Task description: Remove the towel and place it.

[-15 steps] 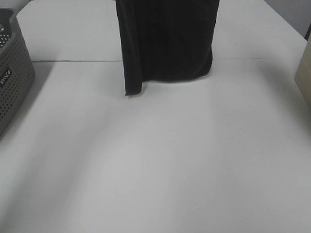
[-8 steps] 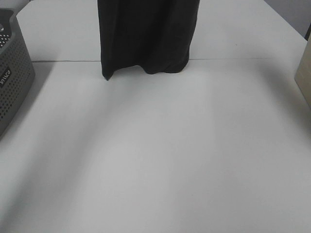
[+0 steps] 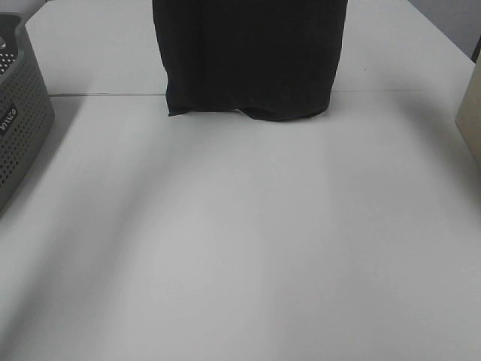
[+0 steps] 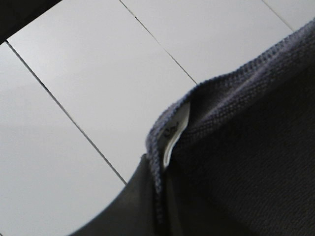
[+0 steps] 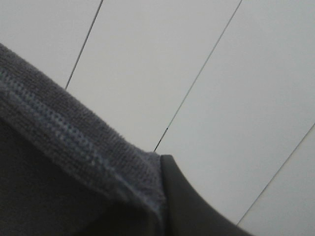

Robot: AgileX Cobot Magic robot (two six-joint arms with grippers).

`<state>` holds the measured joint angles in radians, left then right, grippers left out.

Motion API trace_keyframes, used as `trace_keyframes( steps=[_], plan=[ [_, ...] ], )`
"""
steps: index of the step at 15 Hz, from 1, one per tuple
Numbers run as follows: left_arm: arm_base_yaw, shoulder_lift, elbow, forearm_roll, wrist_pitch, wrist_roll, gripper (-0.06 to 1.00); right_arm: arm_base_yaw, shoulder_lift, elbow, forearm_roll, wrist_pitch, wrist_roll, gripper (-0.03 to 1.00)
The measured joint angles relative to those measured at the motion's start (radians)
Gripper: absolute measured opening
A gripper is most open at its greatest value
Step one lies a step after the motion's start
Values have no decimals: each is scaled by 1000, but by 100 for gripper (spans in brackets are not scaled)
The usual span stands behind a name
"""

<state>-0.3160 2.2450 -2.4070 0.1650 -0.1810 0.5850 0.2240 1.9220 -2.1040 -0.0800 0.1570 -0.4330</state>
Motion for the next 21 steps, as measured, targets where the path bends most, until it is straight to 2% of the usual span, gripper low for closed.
trace_keyframes(
  steps=[5, 7, 9, 10, 11, 15, 16, 17, 18, 19, 21],
  plan=[
    [0, 0, 0, 5, 96, -47, 0, 0, 0, 0, 1, 35, 0, 2],
    [-17, -1, 0, -33, 275, -56, 0, -2, -2, 0, 42, 133, 0, 2],
    [-38, -17, 0, -105, 489, -58, 0, -6, -15, 0, 73, 258, 0, 2],
    [-43, -23, 0, -125, 532, -58, 0, -7, -21, 0, 80, 298, 0, 2],
    [-52, -38, 0, -154, 644, -58, 0, -7, -31, 0, 95, 379, 0, 2],
    [-84, -146, 0, -207, 1073, -58, 0, -7, -94, 0, 177, 774, 2, 2],
    [-90, -175, -2, -224, 1157, -59, 0, -7, -119, 0, 205, 858, 10, 2],
    [-91, -191, -2, -237, 1198, -65, 0, -7, -133, 0, 218, 900, 16, 2],
    [-91, -247, -2, -280, 1336, -123, 0, -7, -182, 0, 266, 1031, 46, 2],
    [-91, -263, -4, -289, 1378, -153, 0, -7, -198, 0, 287, 1051, 59, 2],
    [-91, -304, 40, -296, 1388, -194, 0, -7, -224, 22, 338, 1061, 100, 2]
  ],
)
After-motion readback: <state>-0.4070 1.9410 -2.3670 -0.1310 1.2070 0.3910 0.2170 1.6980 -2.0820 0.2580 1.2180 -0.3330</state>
